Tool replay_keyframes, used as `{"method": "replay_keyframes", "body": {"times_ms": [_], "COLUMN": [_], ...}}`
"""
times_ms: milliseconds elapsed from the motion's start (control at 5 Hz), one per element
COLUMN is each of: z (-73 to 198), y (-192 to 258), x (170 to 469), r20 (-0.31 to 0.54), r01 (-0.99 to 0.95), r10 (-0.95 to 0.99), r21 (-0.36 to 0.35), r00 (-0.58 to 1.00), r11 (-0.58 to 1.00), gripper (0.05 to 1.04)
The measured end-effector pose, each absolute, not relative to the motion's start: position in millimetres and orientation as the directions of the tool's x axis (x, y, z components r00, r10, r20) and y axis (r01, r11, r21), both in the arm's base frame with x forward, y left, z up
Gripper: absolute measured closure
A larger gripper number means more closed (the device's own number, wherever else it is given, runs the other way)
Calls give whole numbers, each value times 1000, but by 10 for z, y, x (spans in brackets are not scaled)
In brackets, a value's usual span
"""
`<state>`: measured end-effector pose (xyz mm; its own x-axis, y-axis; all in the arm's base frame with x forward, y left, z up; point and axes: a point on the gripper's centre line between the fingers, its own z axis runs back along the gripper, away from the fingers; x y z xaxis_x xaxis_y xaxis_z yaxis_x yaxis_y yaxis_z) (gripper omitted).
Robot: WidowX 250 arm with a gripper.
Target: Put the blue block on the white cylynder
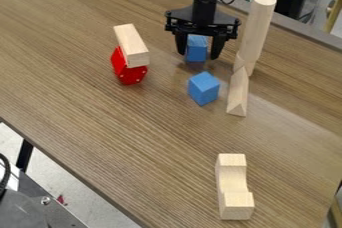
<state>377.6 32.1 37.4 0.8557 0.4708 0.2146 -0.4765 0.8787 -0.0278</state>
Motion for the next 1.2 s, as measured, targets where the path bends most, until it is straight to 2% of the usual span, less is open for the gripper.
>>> {"method": "replay_keyframes", "body": {"times_ms": [200,400,600,800,1000,1200], "z": [374,371,700,1249,1785,2080], "y": [351,362,307,270,8,-170], "x": [3808,3805,3796,3772,3748,3674], "r20": [236,236,267,358,457,498], "r01": [-474,-486,-507,-529,-488,-457], "r10": [466,478,508,539,480,438], "r21": [-25,-28,-80,-134,-110,-91], "r00": [852,846,819,763,749,748], "r11": [880,873,858,838,866,885], "gripper": [520,521,521,521,521,521]}}
